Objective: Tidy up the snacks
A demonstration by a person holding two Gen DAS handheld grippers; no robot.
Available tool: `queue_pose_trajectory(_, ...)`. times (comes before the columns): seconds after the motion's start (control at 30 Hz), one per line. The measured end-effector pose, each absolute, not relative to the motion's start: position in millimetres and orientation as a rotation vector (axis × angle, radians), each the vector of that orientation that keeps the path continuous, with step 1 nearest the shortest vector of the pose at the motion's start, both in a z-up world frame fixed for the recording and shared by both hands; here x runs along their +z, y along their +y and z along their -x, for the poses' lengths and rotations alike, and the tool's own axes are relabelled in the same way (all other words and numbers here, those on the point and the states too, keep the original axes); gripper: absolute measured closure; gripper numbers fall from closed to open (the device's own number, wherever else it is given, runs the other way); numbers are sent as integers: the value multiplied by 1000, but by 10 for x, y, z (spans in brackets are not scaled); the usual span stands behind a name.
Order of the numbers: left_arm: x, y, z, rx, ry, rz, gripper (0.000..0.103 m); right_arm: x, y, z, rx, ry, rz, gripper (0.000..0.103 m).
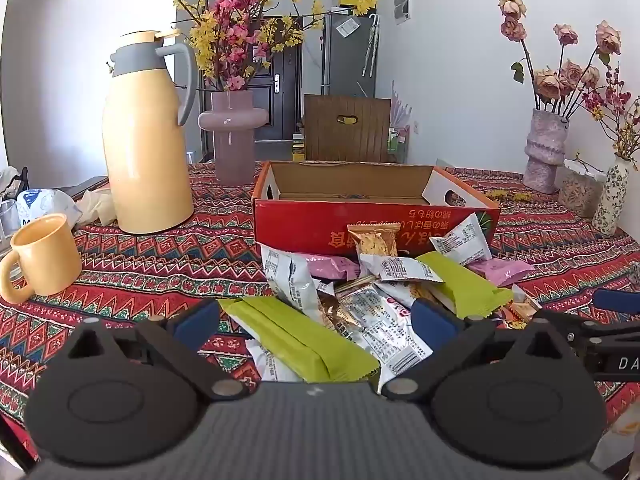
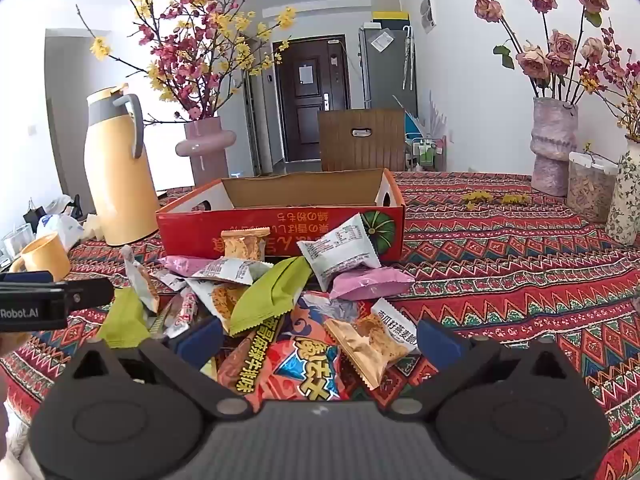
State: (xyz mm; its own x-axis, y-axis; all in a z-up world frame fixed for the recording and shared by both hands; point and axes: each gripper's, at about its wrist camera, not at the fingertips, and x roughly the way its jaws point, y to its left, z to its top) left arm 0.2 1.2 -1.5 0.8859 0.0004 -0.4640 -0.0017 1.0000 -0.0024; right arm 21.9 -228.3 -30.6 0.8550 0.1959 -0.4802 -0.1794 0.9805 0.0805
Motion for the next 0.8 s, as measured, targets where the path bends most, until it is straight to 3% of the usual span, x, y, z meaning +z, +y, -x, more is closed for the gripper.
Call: queue_pose_trajectory(0.8, -48, 46, -50, -10, 525, 34, 0, -337, -2272, -219, 194, 524, -39, 0)
